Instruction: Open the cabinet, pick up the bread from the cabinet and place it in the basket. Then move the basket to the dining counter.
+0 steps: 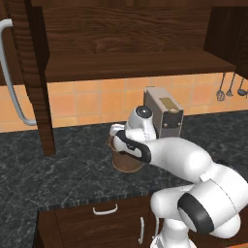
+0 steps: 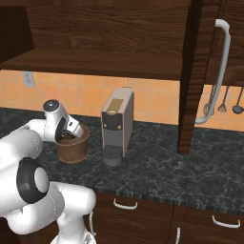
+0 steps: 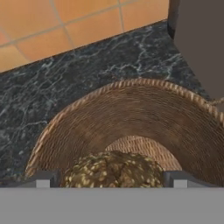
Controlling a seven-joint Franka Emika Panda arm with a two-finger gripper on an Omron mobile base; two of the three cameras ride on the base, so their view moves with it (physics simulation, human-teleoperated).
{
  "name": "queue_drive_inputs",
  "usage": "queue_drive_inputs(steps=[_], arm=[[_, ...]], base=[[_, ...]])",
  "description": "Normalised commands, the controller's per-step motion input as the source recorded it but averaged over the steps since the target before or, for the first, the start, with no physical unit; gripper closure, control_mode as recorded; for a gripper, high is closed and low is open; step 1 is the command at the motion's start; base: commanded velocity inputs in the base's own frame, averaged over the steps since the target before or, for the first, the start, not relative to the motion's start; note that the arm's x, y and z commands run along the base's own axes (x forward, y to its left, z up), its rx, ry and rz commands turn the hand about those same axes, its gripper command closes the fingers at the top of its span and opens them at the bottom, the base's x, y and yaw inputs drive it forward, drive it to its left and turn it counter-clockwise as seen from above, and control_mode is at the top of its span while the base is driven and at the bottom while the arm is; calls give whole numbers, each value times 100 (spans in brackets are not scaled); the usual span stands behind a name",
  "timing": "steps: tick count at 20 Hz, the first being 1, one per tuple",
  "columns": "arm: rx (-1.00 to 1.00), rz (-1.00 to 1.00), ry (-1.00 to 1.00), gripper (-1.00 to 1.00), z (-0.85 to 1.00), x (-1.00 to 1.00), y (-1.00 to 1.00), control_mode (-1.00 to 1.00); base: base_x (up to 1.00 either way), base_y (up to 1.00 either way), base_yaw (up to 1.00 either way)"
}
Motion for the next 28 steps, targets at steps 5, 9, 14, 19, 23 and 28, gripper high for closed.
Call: queue_drive_inputs(steps=[5,9,14,19,23,28], arm=[[0,0,2,100,-34,21,21,-100],[0,0,1,100,-35,21,9,-100],[0,0,5,100,-27,26,0,-100],[0,0,5,100,-22,13,0,-100],[0,0,2,-100,-6,-4,0,-100],[0,0,2,-100,-7,-13,-11,-100]], base=[[0,0,0],[0,0,0],[0,0,0],[0,0,0],[0,0,0],[0,0,0]])
